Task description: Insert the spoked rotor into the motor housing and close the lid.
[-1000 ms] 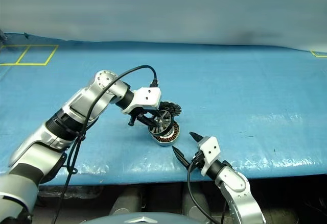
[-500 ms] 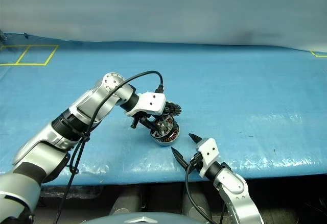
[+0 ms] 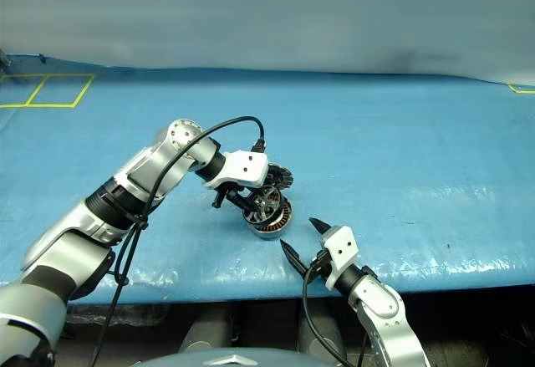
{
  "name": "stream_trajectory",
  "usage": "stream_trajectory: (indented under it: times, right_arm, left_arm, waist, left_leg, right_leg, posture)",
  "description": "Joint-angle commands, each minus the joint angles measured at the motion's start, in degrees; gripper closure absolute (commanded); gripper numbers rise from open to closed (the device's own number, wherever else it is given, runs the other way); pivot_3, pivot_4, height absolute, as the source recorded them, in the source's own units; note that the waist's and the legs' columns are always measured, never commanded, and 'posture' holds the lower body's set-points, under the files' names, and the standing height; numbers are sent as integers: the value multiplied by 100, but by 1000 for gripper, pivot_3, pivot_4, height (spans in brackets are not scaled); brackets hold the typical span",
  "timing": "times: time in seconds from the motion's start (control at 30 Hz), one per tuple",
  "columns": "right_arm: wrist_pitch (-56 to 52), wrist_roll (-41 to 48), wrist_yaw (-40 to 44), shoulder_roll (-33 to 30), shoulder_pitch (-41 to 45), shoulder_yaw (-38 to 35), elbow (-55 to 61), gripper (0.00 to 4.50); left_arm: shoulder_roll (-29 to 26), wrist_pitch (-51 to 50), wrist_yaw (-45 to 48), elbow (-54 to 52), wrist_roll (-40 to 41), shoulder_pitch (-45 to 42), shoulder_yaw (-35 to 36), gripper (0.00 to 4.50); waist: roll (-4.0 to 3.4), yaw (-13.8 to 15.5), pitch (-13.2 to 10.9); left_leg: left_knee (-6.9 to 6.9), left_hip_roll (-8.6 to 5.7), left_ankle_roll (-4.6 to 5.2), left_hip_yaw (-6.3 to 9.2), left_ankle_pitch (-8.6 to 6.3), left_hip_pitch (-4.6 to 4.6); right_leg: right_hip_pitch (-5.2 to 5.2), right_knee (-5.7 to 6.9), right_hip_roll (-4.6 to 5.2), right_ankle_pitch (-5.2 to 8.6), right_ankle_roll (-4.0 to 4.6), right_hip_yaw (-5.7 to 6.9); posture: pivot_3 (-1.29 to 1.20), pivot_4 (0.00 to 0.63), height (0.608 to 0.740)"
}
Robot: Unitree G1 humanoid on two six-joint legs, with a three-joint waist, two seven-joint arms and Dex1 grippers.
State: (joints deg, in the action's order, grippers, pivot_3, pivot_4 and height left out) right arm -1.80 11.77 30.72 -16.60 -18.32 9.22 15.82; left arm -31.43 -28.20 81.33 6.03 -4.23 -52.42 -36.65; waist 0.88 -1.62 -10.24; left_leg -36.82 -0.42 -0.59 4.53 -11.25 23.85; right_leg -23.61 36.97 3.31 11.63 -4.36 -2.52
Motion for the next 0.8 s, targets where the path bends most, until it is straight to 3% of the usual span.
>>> stream_trajectory:
  times: [0.03,0.6,0.8]
  right_arm:
    - [86,-19,-44,11,14,-31,67,0]
    - [182,130,121,-66,-118,-37,194,0]
    - [173,111,108,-93,-118,-45,184,0]
  left_arm:
    - [56,56,15,5,-83,-73,9,3175]
    - [260,235,203,181,-275,-154,-53,3175]
    - [331,261,218,219,-294,-175,-53,1302]
  waist:
    - [0,2,0]
    - [-1,26,1]
    - [-1,24,0]
  left_leg:
    - [0,0,0,0,0,0]
    - [-5,-1,1,1,0,-2]
    - [-7,-1,1,1,-1,2]
  right_leg:
    - [0,0,0,0,0,0]
    - [6,-1,1,0,0,0]
    - [2,-1,1,0,0,0]
  posture:
    - [0,150,740]
    - [0,150,740]
    - [0,150,740]
